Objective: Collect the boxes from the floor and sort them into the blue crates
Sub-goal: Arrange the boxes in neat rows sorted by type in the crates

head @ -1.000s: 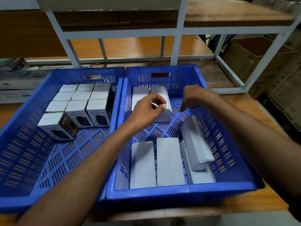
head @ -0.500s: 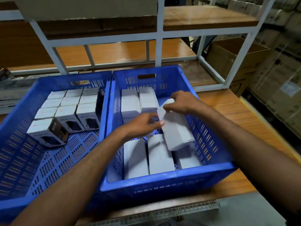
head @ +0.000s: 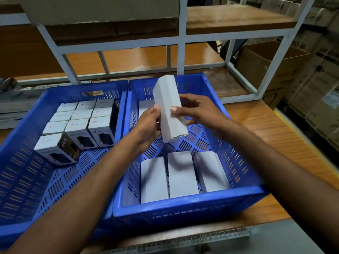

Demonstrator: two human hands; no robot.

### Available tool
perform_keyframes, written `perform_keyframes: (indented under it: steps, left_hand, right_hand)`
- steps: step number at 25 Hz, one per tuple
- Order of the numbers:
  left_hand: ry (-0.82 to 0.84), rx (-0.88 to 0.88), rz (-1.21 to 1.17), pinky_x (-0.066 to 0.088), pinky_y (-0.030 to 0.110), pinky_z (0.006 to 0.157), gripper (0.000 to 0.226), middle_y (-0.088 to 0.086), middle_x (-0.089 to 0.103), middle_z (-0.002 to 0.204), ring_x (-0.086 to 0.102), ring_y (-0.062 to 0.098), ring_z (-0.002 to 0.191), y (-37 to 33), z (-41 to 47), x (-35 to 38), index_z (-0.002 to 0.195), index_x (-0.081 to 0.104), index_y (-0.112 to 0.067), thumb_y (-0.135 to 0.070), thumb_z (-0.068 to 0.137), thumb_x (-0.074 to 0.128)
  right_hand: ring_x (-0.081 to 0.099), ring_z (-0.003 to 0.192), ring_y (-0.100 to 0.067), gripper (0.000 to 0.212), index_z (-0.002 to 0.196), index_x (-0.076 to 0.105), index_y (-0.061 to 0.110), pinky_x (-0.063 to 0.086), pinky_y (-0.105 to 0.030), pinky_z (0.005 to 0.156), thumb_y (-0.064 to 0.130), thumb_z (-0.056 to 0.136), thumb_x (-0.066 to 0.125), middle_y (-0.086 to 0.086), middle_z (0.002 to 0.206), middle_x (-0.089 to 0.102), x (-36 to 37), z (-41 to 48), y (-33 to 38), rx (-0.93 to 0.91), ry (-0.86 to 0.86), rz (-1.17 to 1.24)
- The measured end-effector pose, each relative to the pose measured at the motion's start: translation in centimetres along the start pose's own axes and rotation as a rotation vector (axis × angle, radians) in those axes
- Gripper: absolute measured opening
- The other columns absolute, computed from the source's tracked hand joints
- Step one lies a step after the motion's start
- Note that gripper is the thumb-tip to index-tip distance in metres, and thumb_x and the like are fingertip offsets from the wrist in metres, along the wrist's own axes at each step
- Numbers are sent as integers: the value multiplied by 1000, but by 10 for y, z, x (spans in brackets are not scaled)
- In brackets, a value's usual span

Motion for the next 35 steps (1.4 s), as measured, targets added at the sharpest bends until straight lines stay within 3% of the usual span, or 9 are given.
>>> perform_keyframes:
  steps: [4, 9, 17, 20, 26, 29, 31, 33, 35]
  left_hand:
    - [5, 105, -228, 62, 38, 85, 32, 12, 67, 133, 64, 30, 122, -10, 3, -6, 141, 47, -10, -21, 113, 35]
    - [-61, 186, -304, 49, 52, 100, 29, -1, 76, 107, 67, 19, 101, -22, -1, -11, 117, 65, -22, -18, 108, 38]
    - [-20, 257, -227, 54, 47, 103, 32, 8, 72, 129, 68, 27, 120, -26, -3, -7, 130, 66, -17, -22, 109, 43]
    - [-92, 323, -81, 59, 41, 90, 26, 3, 76, 117, 71, 22, 111, -29, -11, -9, 120, 68, -19, -5, 102, 57]
    - [-236, 302, 151, 52, 33, 84, 20, -3, 76, 109, 73, 12, 95, -31, -29, -26, 111, 68, -17, -3, 100, 60]
    - [-254, 396, 498, 54, 27, 80, 16, -9, 74, 104, 73, 9, 88, -26, -35, -30, 101, 70, -22, -9, 100, 61]
    - [-242, 420, 636, 55, 28, 77, 19, -10, 74, 97, 72, 9, 84, -22, -36, -26, 93, 71, -26, -9, 99, 62]
    - [-250, 407, 676, 60, 36, 75, 20, -7, 74, 93, 73, 11, 82, -21, -35, -24, 90, 71, -27, -11, 98, 63]
    - [-256, 396, 689, 61, 46, 74, 19, -6, 74, 92, 73, 11, 82, -22, -34, -23, 91, 72, -27, -12, 98, 63]
  right_hand:
    - [69, 101, -3, 73, 139, 56, 37, 58, -29, 85, 48, 74, 87, 17, 122, 71, 15, -9, 8, -327, -182, -579]
    - [65, 111, -24, 52, 135, 67, 16, 56, -41, 87, 10, 84, 76, 3, 128, 70, 14, -15, 14, -833, -415, -927]
    - [70, 100, -35, 21, 105, 78, -2, 53, -34, 94, -10, 91, 65, -14, 111, 75, 3, -28, 26, -1131, -704, -865]
    - [67, 112, -26, 39, 119, 72, 5, 51, -31, 99, -2, 81, 77, -7, 121, 72, -6, -12, 23, -923, -485, -683]
    - [73, 106, -18, 35, 127, 63, 5, 59, -36, 95, 1, 93, 68, -6, 118, 76, -31, 33, -8, -86, -56, 436]
    - [70, 64, -6, 21, 120, 61, 4, 58, -18, 63, 10, 106, 47, -1, 81, 76, -25, 24, -3, 151, 83, 669]
    - [62, 48, -6, 27, 122, 59, 3, 53, -21, 67, 16, 110, 39, 2, 58, 66, -23, 20, -1, 244, 110, 829]
    - [71, 65, -14, 38, 136, 57, 2, 55, -28, 80, 24, 110, 40, -5, 75, 73, -23, 22, -3, 299, 150, 894]
    - [70, 86, -22, 43, 142, 58, 5, 59, -32, 73, 26, 107, 43, -12, 108, 72, -27, 28, -12, 357, 182, 945]
Point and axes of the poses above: each hand's wrist, its own z-axis towards the middle knuckle, its own x-axis out of the palm, y = z × x, the point moved 4 cm from there along z, towards the middle knuckle
